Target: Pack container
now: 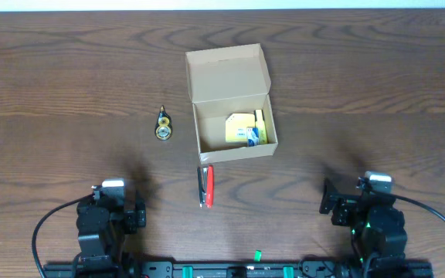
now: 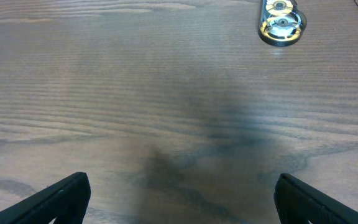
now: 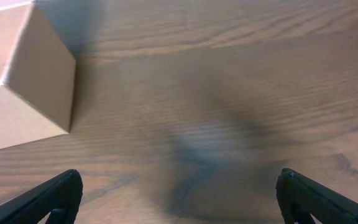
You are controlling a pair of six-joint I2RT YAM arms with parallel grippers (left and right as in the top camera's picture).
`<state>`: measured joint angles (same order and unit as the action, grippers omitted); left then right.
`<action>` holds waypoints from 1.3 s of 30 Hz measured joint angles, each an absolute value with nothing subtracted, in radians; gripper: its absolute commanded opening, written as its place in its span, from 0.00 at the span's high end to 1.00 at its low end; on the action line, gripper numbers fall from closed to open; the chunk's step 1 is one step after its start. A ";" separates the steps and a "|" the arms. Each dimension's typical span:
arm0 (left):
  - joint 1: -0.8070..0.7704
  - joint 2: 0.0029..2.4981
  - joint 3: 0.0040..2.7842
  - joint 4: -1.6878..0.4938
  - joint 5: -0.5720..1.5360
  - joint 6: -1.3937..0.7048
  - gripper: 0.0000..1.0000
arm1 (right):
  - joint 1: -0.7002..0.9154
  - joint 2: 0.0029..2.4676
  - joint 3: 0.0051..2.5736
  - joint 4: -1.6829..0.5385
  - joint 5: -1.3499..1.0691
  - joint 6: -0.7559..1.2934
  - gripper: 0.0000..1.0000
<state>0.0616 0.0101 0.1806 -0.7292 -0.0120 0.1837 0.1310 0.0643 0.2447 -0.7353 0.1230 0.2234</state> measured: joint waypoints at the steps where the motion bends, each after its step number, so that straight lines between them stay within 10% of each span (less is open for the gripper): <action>1: 0.062 0.010 0.181 -0.729 -0.012 0.184 0.05 | 0.126 0.053 0.234 -0.735 0.121 0.222 0.01; 39: 0.062 0.010 0.181 -0.725 -0.016 0.181 0.05 | 0.119 0.017 0.173 -0.738 0.078 0.216 0.01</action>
<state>0.0616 0.0101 0.1806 -0.7250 -0.0158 0.1810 0.1188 0.0166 0.1730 -0.7376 0.0780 0.2157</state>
